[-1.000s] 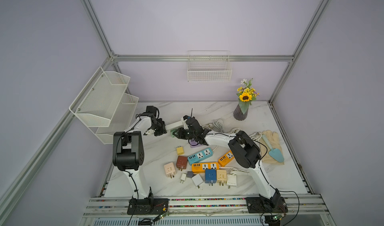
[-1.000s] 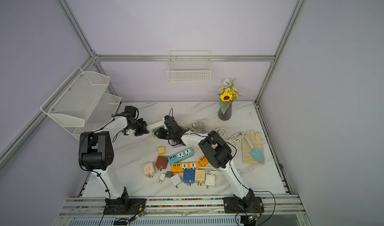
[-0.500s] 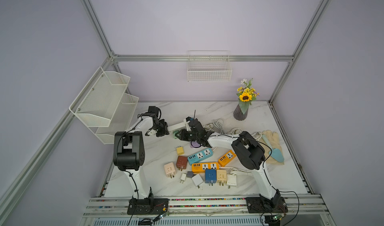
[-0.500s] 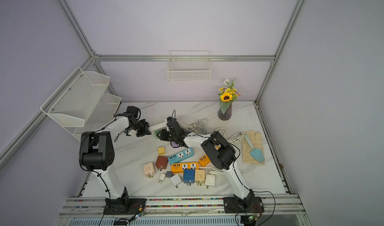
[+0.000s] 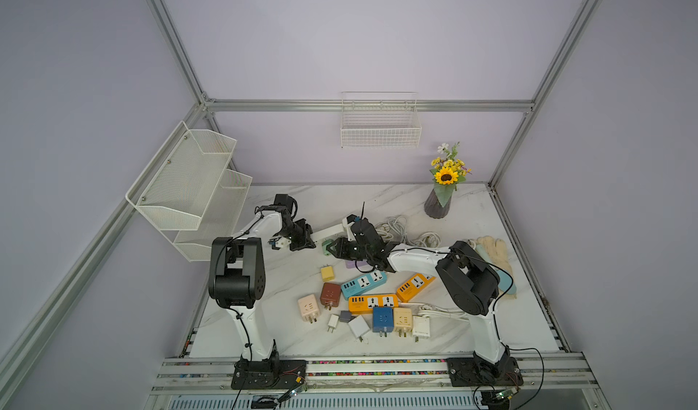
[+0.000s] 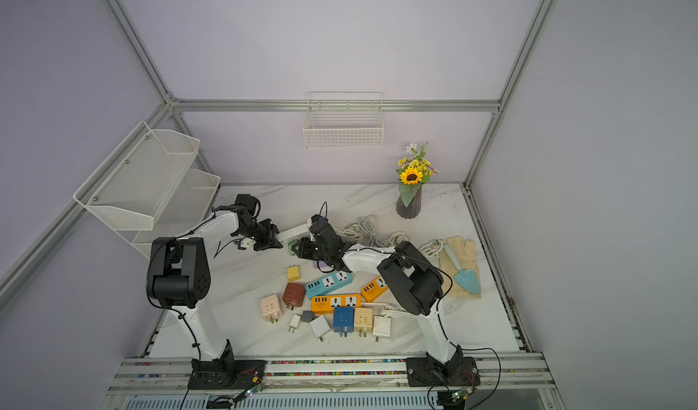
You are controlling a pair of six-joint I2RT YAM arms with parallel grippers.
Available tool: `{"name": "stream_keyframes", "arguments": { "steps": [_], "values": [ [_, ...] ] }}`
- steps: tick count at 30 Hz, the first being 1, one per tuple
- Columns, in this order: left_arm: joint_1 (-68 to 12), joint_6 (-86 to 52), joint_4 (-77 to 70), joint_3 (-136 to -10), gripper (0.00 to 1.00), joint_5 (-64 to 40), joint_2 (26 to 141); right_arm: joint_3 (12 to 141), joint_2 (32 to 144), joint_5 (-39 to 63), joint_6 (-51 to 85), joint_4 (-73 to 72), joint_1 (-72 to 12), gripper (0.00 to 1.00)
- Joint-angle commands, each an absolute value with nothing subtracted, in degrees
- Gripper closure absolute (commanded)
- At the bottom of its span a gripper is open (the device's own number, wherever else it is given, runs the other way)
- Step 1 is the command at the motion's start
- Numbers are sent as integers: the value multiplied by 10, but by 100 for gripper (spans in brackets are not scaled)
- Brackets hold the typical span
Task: Pull the plug off the socket
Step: Remove the plug from the socket.
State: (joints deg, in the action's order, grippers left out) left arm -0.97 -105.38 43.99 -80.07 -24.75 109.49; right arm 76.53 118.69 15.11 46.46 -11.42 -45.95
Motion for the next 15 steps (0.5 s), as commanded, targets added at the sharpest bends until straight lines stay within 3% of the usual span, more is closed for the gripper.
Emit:
{"name": "stream_keyframes", "arguments": {
  "steps": [1, 15],
  "values": [
    [11, -1066, 347, -845, 100, -189, 1097, 740, 1162, 176, 427, -38, -472, 99],
    [11, -1134, 260, -802, 100, -210, 1090, 721, 1157, 198, 463, -88, -489, 100]
  ]
}}
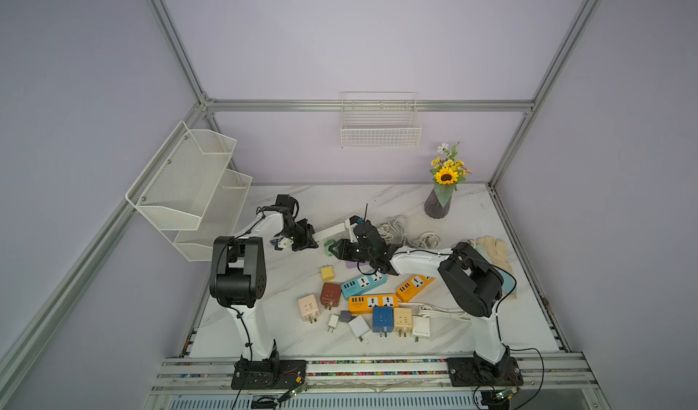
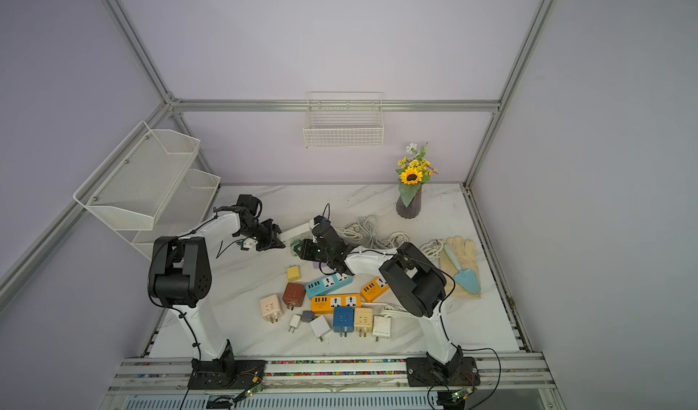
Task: Pull the plug off the socket
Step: Remove the plug from the socket, then place the plug at the center of the board.
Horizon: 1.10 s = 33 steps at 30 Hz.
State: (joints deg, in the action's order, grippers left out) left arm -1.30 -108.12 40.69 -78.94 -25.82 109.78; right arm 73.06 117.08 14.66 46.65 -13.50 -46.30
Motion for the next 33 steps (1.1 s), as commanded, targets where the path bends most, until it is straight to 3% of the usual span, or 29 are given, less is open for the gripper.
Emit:
{"name": "stream_keyframes", "arguments": {
  "steps": [1, 20, 33],
  "values": [
    [11, -1135, 259, -803, 100, -209, 1089, 713, 1152, 195, 468, -95, -489, 100],
    [12, -1121, 259, -794, 100, -220, 1088, 637, 1054, 160, 470, -32, -475, 100],
    [7, -1108, 324, -802, 100, -222, 1084, 690, 1141, 181, 448, 0, -475, 93]
  ]
}}
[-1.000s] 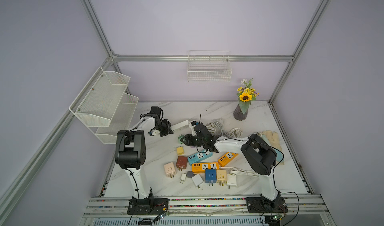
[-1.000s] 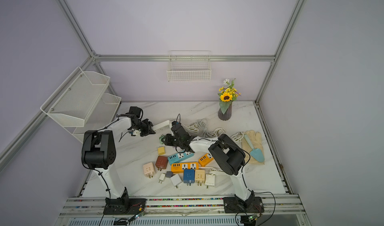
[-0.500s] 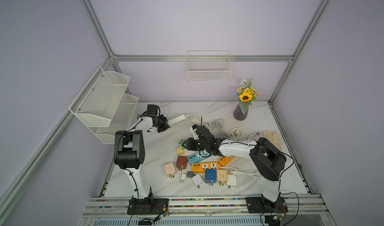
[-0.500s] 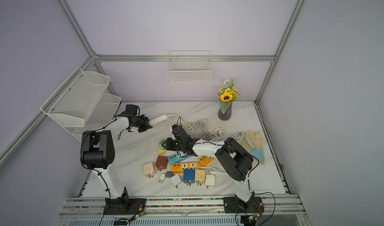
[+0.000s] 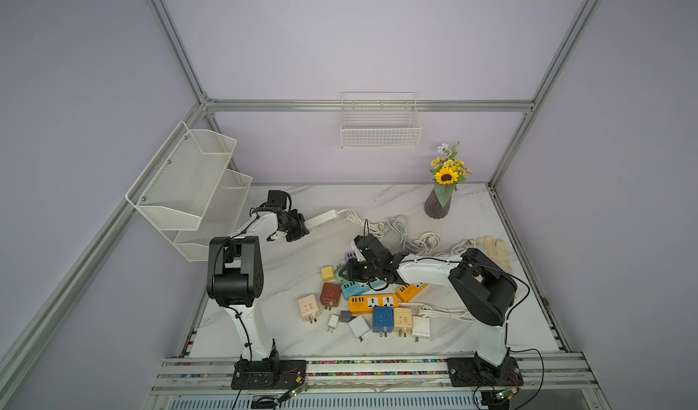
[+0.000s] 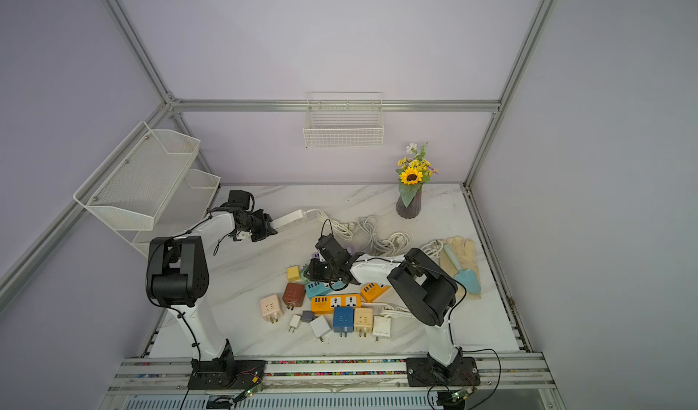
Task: Pull the plug off the socket
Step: Place the plug at the center of the board, then place the socket at the center of the board.
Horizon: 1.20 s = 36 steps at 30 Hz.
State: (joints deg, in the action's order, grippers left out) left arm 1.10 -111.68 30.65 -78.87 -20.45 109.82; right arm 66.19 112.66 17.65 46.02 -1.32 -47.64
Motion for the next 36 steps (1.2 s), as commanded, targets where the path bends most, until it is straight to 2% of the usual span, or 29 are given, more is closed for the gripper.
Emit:
{"name": "stream_keyframes", "arguments": {
  "steps": [1, 4, 10, 17, 20, 22, 26, 31, 34, 36],
  "values": [
    [7, -1108, 330, -803, 100, -222, 1084, 695, 1149, 181, 447, 3, -475, 92],
    [4, -1102, 357, -809, 100, -217, 1085, 703, 1163, 180, 447, 11, -475, 84],
    [4, -1092, 415, -817, 100, -206, 1087, 695, 1137, 153, 430, 44, -475, 52],
    [-1, -1083, 481, -836, 100, -201, 1100, 692, 1055, 95, 335, 109, -474, 30],
    [-3, -1074, 512, -848, 100, -204, 1111, 704, 1023, 72, 265, 129, -460, 29],
    [-6, -1059, 544, -865, 100, -195, 1119, 712, 1011, 65, 207, 130, -445, 33],
    [-6, -1032, 606, -898, 99, -176, 1139, 737, 1015, 40, 13, 122, -407, 38],
    [-10, -1025, 642, -903, 89, -161, 1148, 732, 1022, 96, -144, 46, -365, 38],
    [-11, -1018, 665, -914, 88, -153, 1160, 764, 1062, 130, -221, 71, -366, 38],
    [-14, -1012, 680, -925, 88, -147, 1170, 784, 1093, 118, -251, 86, -371, 38]
  ]
}}
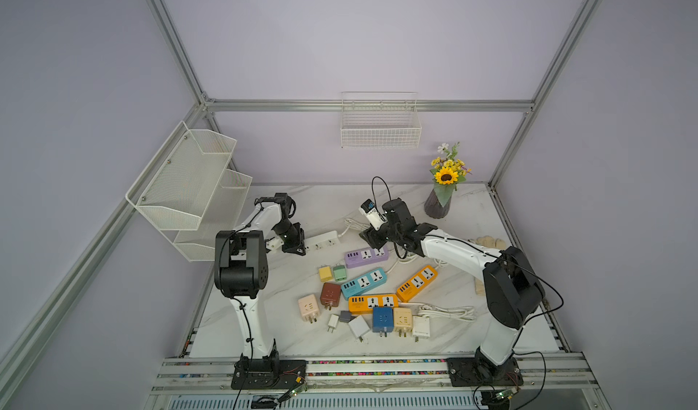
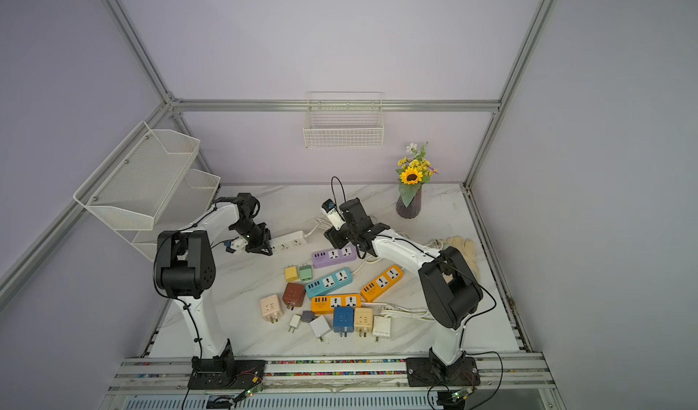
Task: Pull the plug off the socket
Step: Place the socket at the center of the board.
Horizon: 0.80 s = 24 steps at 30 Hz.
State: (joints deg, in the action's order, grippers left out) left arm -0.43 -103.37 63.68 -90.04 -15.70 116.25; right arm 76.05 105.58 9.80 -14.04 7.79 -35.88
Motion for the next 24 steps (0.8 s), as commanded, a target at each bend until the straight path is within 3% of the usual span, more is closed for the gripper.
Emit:
{"name": "stream_keyframes", "arguments": {
  "steps": [1, 12, 15, 24],
  "values": [
    [-15, -1008, 690, -931, 88, -146, 1177, 785, 1105, 107, -265, 85, -374, 38],
    [-14, -988, 756, -977, 90, -114, 1233, 681, 1132, -61, -513, -162, -427, 31],
    [-13, -979, 784, -1005, 90, -100, 1250, 676, 1143, -49, -568, -196, -431, 30],
    [-8, -970, 798, -1026, 95, -105, 1274, 772, 1207, 3, -605, -62, -433, 39]
  ]
}}
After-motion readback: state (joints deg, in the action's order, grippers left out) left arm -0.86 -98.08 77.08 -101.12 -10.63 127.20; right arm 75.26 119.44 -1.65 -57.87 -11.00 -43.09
